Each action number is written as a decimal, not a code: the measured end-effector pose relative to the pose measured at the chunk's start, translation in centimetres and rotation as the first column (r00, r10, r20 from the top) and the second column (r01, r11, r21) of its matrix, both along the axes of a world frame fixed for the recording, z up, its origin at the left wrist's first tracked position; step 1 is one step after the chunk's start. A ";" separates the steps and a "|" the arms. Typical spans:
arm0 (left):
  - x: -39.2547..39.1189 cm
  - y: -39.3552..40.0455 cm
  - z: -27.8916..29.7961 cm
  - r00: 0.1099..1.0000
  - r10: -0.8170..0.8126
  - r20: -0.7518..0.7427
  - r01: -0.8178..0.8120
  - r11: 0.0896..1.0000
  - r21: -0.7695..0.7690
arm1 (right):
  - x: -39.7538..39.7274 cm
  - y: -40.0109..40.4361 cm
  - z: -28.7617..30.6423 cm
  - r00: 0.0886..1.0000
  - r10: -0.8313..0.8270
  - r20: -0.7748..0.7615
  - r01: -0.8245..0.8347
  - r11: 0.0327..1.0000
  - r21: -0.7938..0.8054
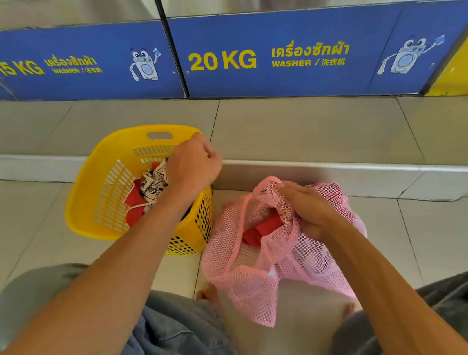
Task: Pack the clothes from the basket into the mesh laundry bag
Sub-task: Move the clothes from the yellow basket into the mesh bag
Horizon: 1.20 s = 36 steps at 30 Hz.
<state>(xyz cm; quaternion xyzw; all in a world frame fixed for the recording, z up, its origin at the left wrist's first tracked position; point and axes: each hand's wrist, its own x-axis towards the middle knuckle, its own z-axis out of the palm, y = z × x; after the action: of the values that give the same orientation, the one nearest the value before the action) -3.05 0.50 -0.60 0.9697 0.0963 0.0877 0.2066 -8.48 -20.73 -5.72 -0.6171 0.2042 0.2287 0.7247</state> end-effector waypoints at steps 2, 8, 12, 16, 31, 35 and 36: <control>1.9 2.5 -0.9 0.989 0.117 -0.088 -0.122 0.991 -0.051 | 0.2 0.1 -0.6 1.000 -0.005 0.000 0.005 1.000 0.025; 5.0 6.5 -6.9 0.910 0.185 -0.372 -0.233 0.968 -0.091 | 1.1 -0.3 -2.1 0.999 -0.031 -0.045 0.035 0.995 0.089; 5.9 7.3 -10.5 0.906 0.220 -0.361 -0.310 0.927 -0.213 | 1.9 0.1 -2.6 0.999 -0.031 -0.045 0.036 0.994 0.106; 6.3 8.2 -11.1 0.870 0.261 -0.419 -0.287 0.958 0.002 | 2.5 0.3 -3.3 0.998 -0.025 -0.055 0.031 0.993 0.116; 2.5 7.8 1.0 0.924 0.344 -0.166 -0.368 0.684 -0.630 | 1.3 0.7 -1.6 0.998 -0.057 -0.032 0.060 0.993 0.099; 1.2 8.4 5.0 0.937 0.345 -0.051 -0.281 0.661 -0.696 | 0.5 0.5 -0.7 0.996 -0.078 -0.032 0.080 0.993 0.087; 1.1 8.7 5.9 0.935 0.354 -0.021 -0.256 0.634 -0.730 | 0.4 0.5 -0.4 0.996 -0.084 -0.027 0.086 0.993 0.077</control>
<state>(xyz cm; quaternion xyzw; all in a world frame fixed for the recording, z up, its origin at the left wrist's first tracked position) -1.95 9.16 5.30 0.7713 0.2726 0.1367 0.5587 -8.12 -20.25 -6.14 -0.5764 0.2296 0.2129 0.7548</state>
